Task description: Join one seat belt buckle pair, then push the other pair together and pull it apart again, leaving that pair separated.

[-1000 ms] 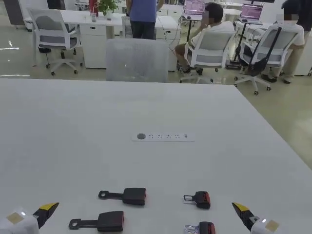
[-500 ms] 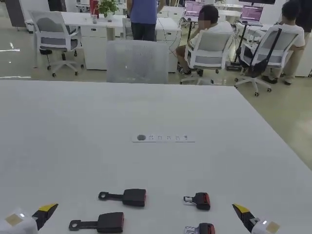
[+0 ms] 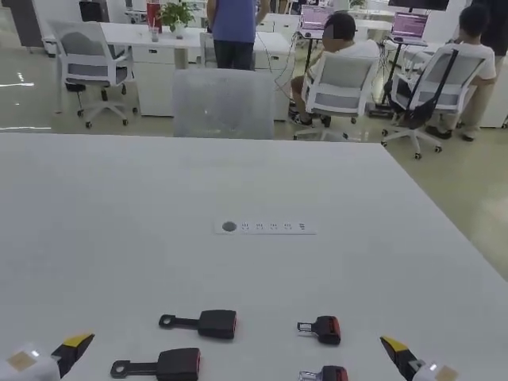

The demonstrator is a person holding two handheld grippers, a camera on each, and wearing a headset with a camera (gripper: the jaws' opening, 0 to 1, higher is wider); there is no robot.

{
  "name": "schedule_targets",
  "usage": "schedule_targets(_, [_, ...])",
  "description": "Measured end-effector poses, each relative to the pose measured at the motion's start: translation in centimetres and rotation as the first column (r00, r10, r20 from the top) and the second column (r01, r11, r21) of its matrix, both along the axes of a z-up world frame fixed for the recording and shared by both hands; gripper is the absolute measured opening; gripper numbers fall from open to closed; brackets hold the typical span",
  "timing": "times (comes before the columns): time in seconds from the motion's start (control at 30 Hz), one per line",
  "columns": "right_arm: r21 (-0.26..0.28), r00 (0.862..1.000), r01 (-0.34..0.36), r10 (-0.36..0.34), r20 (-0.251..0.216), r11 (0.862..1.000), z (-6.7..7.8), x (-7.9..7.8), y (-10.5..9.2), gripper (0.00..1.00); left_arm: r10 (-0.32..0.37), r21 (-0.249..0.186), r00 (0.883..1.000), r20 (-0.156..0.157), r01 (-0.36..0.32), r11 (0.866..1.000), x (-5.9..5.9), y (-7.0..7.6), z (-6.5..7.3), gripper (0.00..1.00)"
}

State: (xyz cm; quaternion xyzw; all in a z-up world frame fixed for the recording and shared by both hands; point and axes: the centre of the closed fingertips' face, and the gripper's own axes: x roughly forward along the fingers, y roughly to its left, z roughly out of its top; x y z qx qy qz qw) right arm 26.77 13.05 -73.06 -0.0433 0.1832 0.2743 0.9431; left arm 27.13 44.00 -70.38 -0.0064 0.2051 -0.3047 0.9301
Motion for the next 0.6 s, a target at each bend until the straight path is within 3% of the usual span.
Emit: schedule_targets(0.6, [0.003,1.0,-0.011,0.011,-0.008,1.0,-0.34,0.2,0.42,1.0,0.014,0.005,1.0,-0.011,-0.013,1.0,-0.52,0.6,-0.14,1.0])
